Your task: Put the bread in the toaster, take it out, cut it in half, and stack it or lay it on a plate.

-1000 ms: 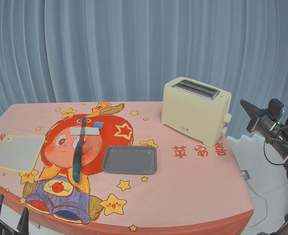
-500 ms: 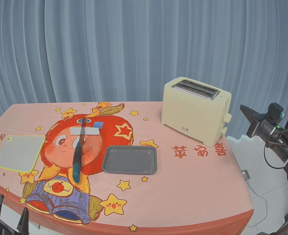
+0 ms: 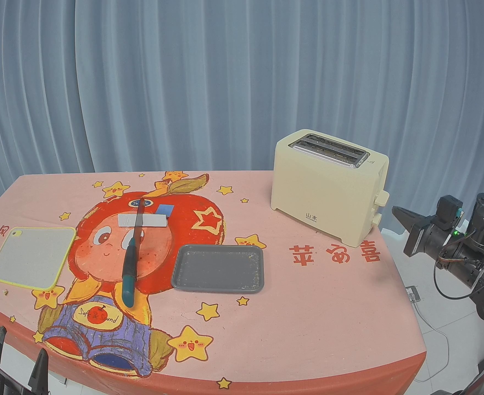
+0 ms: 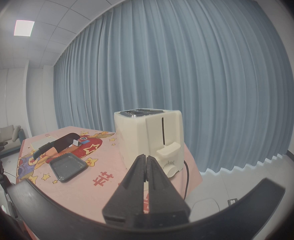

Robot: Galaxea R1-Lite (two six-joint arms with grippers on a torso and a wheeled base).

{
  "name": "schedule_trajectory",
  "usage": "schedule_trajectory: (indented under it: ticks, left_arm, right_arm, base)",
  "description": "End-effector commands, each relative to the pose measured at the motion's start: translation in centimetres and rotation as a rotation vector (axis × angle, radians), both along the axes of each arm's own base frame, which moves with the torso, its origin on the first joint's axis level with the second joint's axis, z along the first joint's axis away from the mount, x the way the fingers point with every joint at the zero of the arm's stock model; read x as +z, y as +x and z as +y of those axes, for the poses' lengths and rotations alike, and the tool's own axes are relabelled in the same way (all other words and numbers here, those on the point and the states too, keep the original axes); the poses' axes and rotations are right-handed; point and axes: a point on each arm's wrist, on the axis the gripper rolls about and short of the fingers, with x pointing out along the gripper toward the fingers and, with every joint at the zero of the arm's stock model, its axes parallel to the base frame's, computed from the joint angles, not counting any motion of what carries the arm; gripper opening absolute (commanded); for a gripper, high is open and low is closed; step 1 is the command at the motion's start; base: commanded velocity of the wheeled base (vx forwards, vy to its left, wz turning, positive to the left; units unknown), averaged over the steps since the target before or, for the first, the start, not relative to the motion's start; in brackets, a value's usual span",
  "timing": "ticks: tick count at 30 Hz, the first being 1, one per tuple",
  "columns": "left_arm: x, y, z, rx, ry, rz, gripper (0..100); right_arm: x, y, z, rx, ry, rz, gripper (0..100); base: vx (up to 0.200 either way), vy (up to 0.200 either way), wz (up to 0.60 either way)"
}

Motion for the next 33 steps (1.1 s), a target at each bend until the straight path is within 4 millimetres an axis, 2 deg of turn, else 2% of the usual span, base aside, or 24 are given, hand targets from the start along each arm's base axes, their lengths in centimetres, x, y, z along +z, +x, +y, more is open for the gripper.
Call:
schedule_trajectory:
  ticks: [1,11,33]
  left_arm:
    - [-0.5,0.0,0.0,0.001,-0.001,0.003,100]
    - [-0.5,0.0,0.0,0.001,0.001,0.003,100]
    - [-0.5,0.0,0.0,0.001,0.001,0.003,100]
  right_arm:
    - [-1.5,0.3,0.2,0.006,-0.013,0.058,0]
    - [-3.4,0.7,0.6,0.013,-0.027,0.133,0]
    - [-3.7,1.4,0.7,-0.001,-0.022,0.133,0]
  base:
    - [0.000,0.000,0.00]
    - [0.000,0.000,0.00]
    - [0.000,0.000,0.00]
